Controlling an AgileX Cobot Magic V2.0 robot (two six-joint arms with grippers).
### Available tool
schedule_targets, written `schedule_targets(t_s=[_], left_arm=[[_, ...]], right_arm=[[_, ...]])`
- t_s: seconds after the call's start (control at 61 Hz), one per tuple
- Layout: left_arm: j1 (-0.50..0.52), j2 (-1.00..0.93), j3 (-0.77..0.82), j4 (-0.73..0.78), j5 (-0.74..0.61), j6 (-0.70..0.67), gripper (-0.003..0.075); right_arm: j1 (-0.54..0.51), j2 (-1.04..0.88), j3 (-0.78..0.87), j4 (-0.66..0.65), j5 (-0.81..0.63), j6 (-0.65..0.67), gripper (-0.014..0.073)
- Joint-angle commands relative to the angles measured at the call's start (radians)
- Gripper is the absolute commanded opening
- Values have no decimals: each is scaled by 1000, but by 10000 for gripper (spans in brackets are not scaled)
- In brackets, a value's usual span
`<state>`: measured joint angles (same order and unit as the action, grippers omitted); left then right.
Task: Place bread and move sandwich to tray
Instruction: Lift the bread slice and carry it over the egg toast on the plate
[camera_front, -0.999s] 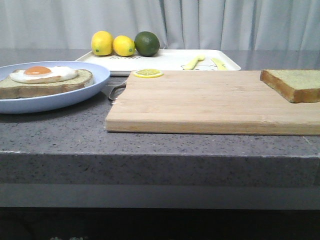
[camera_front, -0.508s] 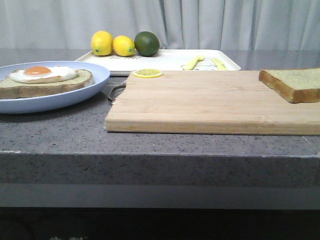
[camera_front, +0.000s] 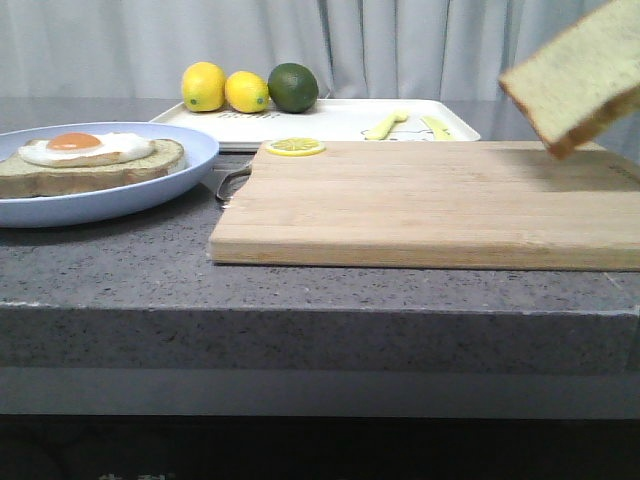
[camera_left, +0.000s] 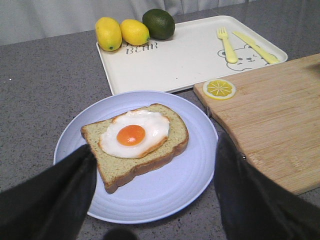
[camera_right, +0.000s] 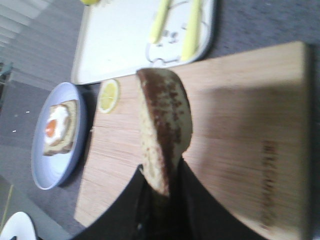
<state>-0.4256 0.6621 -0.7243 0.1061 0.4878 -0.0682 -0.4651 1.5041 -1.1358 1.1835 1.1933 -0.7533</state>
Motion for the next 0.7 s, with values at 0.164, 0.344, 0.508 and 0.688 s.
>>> schedule_targets(t_s=[0.164, 0.344, 0.508, 0.688], left_arm=[[-6, 4, -31, 6, -82, 3, 492], [-6, 4, -31, 6, -82, 3, 492], [-6, 4, -31, 6, -83, 3, 492], [-6, 4, -31, 6, -83, 3, 492]], right_arm=[[270, -51, -20, 296, 31, 0, 87], [542, -38, -20, 374, -247, 0, 87], [756, 29, -32, 560, -441, -24, 87], [883, 181, -131, 684, -456, -75, 87]])
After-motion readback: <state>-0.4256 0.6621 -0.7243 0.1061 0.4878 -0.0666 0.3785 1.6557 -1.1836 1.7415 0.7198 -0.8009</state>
